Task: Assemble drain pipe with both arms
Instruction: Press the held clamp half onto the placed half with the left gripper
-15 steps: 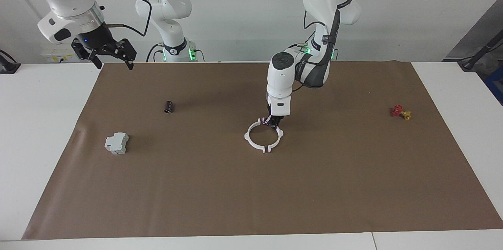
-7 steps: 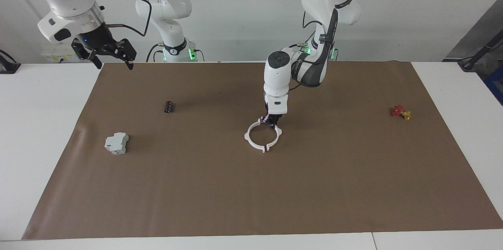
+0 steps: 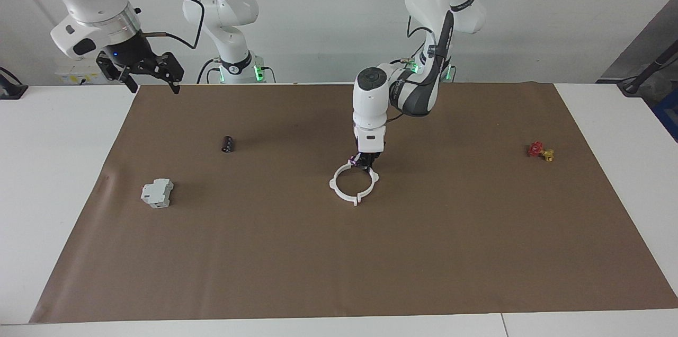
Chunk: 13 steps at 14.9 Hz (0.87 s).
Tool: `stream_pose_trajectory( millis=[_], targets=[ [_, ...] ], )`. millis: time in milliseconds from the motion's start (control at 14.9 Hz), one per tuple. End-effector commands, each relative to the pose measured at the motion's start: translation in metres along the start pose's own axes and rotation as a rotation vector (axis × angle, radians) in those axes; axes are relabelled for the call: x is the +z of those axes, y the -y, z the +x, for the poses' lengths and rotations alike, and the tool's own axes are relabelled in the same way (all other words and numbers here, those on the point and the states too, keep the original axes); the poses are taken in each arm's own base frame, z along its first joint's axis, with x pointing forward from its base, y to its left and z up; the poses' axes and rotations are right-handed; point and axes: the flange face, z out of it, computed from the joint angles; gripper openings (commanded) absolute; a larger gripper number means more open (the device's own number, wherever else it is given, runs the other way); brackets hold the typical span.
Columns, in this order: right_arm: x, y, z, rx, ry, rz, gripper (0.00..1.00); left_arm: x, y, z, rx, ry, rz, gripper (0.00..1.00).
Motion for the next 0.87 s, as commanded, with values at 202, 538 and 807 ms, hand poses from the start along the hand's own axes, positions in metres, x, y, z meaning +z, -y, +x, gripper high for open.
stream_pose_trajectory(
  millis=[202,538,807],
  targets=[
    [0.0,-0.001,-0.002,0.004,0.002,0.018,1.0,-0.002,-0.001,0.002,-0.005,-0.027,-0.019,0.0],
    [0.0,-0.002,-0.002,0.005,0.002,0.018,1.0,0.002,0.0,0.002,0.009,-0.036,-0.016,0.0],
    [0.0,-0.001,-0.002,0.004,0.002,0.018,1.0,0.007,0.004,0.004,0.011,-0.039,-0.008,0.0]
  ],
)
